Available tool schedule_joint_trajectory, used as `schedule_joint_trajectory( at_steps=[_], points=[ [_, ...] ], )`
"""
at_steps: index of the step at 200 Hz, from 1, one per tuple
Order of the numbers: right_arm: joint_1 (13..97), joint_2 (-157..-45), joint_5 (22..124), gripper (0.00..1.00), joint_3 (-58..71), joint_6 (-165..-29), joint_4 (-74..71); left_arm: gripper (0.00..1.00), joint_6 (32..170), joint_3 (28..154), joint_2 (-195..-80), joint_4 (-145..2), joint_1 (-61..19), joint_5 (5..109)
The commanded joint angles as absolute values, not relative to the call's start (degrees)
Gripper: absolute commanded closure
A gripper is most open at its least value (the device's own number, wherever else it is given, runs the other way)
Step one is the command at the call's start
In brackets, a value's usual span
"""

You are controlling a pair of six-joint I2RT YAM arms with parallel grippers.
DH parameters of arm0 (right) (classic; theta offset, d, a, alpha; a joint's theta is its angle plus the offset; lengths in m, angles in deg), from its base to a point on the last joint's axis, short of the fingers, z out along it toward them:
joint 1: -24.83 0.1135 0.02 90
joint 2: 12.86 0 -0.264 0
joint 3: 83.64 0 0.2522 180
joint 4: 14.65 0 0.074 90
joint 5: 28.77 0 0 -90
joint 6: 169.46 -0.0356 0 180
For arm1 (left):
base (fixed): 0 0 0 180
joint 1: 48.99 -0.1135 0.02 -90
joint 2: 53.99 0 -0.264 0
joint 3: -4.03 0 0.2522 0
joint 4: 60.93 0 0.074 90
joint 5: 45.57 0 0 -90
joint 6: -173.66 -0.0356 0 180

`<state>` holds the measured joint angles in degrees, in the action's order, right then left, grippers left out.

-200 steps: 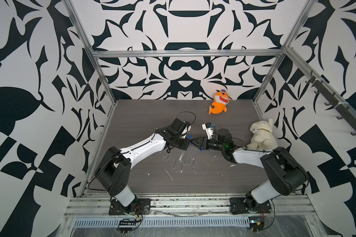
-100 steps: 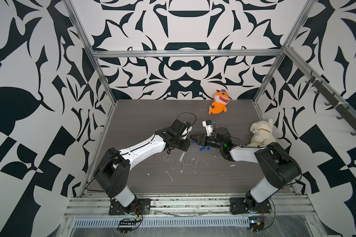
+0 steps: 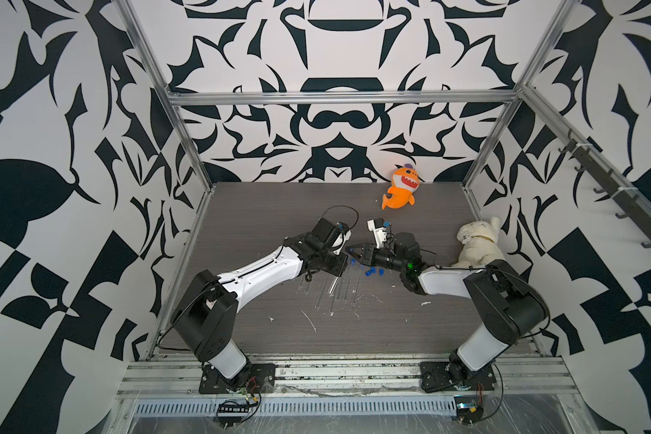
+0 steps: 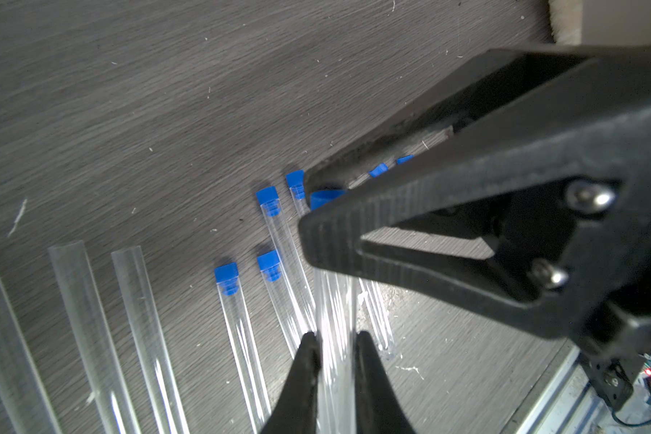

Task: Remove stoppers from test tubes
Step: Open the stopper on the test tube.

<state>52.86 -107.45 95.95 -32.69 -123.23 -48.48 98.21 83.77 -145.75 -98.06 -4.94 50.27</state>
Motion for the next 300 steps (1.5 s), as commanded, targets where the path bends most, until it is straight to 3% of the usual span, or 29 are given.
schedule_joint_trajectory(
  at_steps=[1, 90, 260, 300],
  points=[
    [53.4, -107.1, 96.2, 0.81, -30.5, -123.1, -51.1, 1.00, 97.5, 82.9, -144.1, -97.9, -4.7, 51.1],
    [53.6, -106.1, 94.8, 1.00, -30.6, -123.2, -50.9, 1.00, 96.8, 82.7, -144.8, -98.8, -4.7, 49.9],
    [52.6, -105.2, 96.8, 1.00, -25.4, -128.9, -50.2, 1.00, 94.8, 80.8, -145.3, -99.8, -4.7, 47.1],
    [52.6, -101.4, 92.2, 1.00, -25.1, -122.4, -40.5, 1.00, 94.8, 80.4, -145.0, -100.1, -4.7, 46.7]
  ],
)
